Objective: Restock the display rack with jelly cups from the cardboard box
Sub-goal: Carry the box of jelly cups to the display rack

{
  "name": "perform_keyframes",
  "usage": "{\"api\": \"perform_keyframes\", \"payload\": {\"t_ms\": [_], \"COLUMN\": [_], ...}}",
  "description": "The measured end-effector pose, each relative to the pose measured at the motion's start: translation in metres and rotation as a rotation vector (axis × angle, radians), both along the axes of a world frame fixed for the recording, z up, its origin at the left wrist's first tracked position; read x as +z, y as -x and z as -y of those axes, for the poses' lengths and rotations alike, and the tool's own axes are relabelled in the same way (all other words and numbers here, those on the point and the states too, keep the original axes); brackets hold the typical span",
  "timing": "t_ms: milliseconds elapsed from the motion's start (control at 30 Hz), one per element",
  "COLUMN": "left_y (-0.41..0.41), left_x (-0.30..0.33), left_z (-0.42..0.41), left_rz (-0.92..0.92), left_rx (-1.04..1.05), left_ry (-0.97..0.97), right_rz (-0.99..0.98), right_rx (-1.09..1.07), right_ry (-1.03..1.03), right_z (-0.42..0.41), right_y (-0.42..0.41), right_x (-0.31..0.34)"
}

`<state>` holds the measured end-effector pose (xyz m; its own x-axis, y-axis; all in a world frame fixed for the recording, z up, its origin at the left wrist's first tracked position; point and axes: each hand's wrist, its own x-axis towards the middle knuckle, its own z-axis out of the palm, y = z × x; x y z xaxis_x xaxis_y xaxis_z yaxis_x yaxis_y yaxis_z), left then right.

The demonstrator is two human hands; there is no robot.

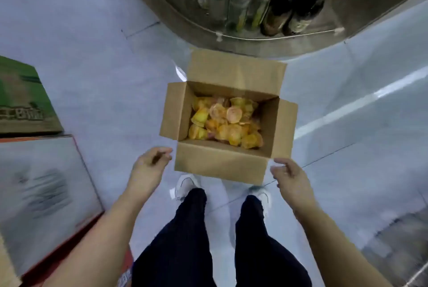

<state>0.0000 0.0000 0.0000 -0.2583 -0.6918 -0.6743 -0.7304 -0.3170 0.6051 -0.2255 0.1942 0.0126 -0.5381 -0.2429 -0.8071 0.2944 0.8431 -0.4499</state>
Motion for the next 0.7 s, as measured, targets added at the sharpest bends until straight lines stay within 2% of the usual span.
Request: {"api": "perform_keyframes", "payload": {"t_ms": [100, 167, 300, 400, 500, 600, 700], "left_y": [0.03, 0.05, 0.075, 0.082, 0.083, 0.08, 0.079], "left_x": [-0.052, -0.079, -0.117, -0.136, -0.137, -0.121, -0.076], "left_z": [0.031, 0.048, 0.055, 0.052, 0.051, 0.048, 0.039], "left_rz": [-0.01, -0.041, -0.041, 0.141, 0.201, 0.192, 0.194], "left_rx": [-0.004, 0.009, -0.128, -0.118, -0.094, -0.12, -0.182], "left_ry": [0.167, 0.211, 0.287, 0.347, 0.395, 0.407, 0.44], "right_rz": [-0.257, -0.396, -0.377, -0.439, -0.542, -0.524, -0.494], "right_rx": [0.002, 0.045, 0.093, 0.163, 0.176, 0.139, 0.092], "right_ry": [0.027, 0.039, 0.05, -0.008, -0.023, -0.006, -0.006], "right_z": [0.028, 0.044, 0.052, 0.05, 0.048, 0.042, 0.025], "right_y": [0.024, 0.037, 0.045, 0.043, 0.044, 0.041, 0.034], "right_x": [-0.052, -0.08, -0.126, -0.146, -0.147, -0.134, -0.095]}}
